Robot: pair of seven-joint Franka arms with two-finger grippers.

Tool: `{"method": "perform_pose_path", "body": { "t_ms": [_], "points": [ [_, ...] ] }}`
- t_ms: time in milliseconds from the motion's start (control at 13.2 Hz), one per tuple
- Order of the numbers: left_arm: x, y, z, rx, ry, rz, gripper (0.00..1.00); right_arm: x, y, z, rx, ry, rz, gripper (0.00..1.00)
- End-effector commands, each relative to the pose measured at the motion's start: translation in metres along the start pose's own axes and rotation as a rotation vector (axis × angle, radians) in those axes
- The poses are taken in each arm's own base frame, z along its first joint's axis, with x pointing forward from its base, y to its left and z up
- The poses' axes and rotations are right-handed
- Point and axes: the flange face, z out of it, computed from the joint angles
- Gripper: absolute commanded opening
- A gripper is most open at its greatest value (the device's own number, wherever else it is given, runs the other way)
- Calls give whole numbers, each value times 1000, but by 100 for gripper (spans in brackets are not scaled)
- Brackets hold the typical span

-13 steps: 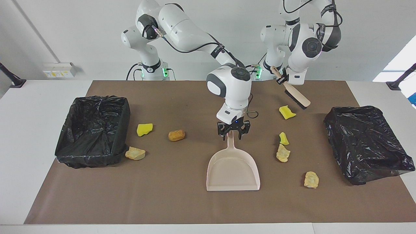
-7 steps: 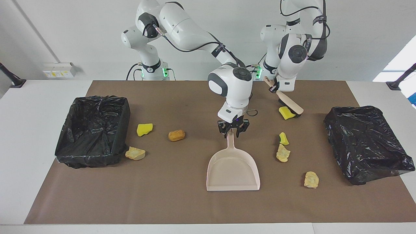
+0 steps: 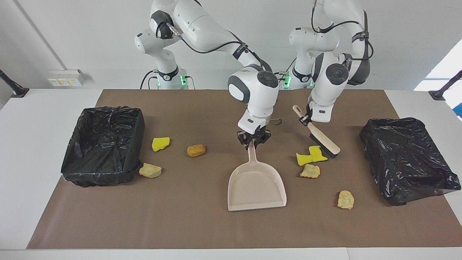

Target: Sweep and dump trash in bin

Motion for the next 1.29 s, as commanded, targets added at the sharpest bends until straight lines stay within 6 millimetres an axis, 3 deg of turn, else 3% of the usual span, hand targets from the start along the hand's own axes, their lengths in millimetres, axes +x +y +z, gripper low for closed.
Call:
{"method": "perform_pose_path", "body": {
  "t_ms": [0, 228, 380, 608, 837, 1065, 1217],
  "points": [
    [11, -11, -22, 28, 37, 114, 0, 9, 46, -22, 47, -30, -69, 0],
    [40, -23, -47, 6, 78, 309, 0, 24, 94, -39, 93, -20, -206, 0],
    [70, -37, -50, 7, 112, 384, 0, 32, 121, -38, 161, -27, -330, 0],
    [128, -53, -48, -13, 184, 594, 0, 34, 143, -31, 166, -56, -493, 0],
    [189, -54, -45, -4, 221, 742, 0, 40, 168, -24, 171, -45, -743, 0],
    [223, -39, -35, 8, 263, 796, 0, 49, 198, -15, 176, -5, -1060, 0],
    [247, -47, -39, 8, 287, 781, 0, 49, 206, -10, 167, -9, -1161, 0]
  ]
}}
